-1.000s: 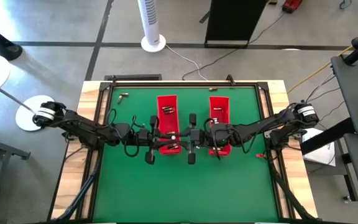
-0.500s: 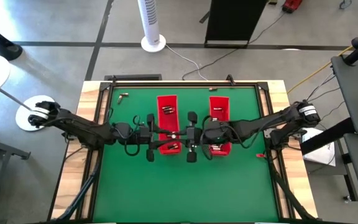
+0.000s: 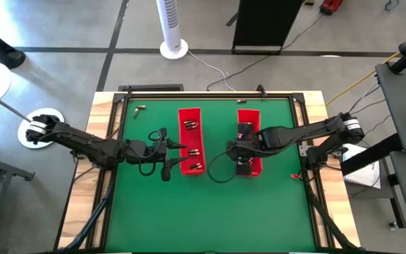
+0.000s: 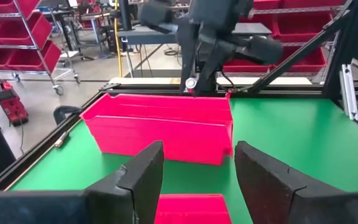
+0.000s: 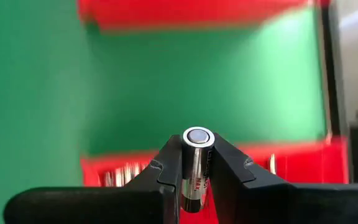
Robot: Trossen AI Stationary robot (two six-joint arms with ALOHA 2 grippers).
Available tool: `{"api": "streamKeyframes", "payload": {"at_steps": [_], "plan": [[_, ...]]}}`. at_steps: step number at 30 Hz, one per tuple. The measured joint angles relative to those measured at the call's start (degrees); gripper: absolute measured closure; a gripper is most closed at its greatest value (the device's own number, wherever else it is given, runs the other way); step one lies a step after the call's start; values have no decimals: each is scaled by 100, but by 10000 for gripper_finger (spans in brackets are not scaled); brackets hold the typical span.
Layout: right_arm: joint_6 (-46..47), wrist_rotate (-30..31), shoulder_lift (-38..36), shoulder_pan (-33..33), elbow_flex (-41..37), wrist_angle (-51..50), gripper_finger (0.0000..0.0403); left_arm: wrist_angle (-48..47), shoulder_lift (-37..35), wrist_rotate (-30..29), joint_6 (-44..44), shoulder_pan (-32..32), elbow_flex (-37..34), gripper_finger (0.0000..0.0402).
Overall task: Sort batteries
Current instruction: Put the silver battery into the right red bin
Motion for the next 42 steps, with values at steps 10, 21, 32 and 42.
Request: {"api": "streamKeyframes", "payload": {"at_steps": [10,21,32,42], "plan": [[-99,-1095,50,-575,-970,-94,361,-13,49,0,-47,1,0,223],[-633,-1577,127,-1029,-1950,873,361,-33,43,2,-101,1,0,223],[-921,-1638,129,-1138,-2447,1620,361,-35,43,2,-138,1,0,223],[-1043,-1642,133,-1200,-2679,1905,361,-35,43,4,-195,1,0,223]]}}
